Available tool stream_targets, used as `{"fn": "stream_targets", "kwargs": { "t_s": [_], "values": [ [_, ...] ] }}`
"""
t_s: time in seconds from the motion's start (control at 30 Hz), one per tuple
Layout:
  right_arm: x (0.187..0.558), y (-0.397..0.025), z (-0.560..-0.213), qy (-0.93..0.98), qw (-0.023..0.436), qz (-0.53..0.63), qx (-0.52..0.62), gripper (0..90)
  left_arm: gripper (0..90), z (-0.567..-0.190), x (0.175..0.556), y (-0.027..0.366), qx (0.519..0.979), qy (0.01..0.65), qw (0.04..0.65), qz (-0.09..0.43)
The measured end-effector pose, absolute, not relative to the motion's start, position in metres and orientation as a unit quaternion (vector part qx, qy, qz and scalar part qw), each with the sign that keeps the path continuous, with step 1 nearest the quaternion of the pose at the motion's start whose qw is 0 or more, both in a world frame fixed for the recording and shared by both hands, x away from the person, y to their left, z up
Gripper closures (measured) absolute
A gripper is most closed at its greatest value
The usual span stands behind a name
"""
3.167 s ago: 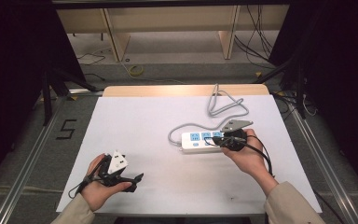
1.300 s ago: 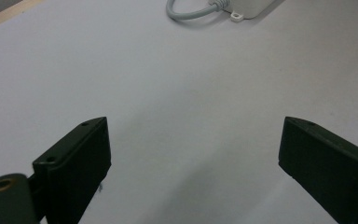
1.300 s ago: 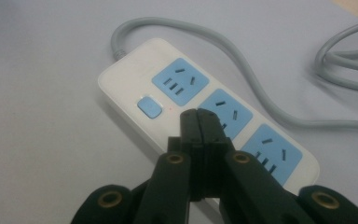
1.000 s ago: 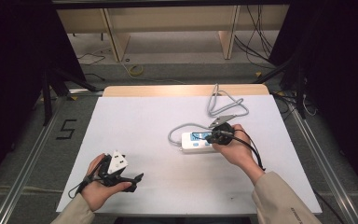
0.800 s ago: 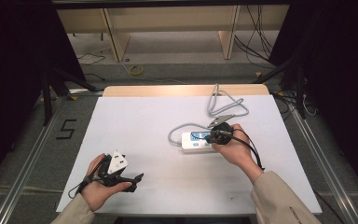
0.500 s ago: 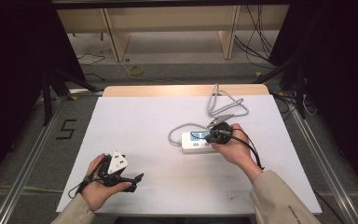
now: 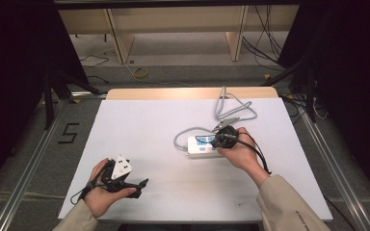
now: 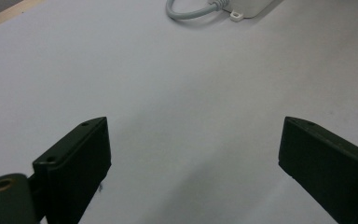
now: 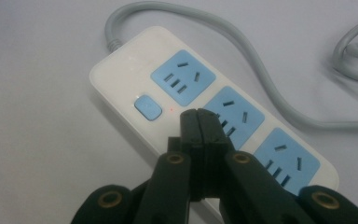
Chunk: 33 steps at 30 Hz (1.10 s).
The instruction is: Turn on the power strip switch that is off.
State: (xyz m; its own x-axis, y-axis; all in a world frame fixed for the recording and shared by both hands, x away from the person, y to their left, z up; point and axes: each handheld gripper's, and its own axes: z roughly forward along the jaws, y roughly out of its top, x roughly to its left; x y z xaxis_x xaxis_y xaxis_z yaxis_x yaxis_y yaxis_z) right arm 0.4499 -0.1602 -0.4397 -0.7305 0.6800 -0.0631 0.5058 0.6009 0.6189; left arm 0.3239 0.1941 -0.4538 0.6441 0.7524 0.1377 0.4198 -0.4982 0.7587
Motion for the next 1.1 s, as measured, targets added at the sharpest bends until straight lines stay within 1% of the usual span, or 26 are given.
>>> {"fn": "stream_targets", "kwargs": {
  "t_s": [1.1],
  "values": [
    [0.4549, -0.1536, -0.4436, 0.892, 0.147, 0.261, 0.339, 90.0, 8.7, -0.4537, 0.3238, 0.1941, 0.833, 0.352, 0.357, 0.233]
  ]
}}
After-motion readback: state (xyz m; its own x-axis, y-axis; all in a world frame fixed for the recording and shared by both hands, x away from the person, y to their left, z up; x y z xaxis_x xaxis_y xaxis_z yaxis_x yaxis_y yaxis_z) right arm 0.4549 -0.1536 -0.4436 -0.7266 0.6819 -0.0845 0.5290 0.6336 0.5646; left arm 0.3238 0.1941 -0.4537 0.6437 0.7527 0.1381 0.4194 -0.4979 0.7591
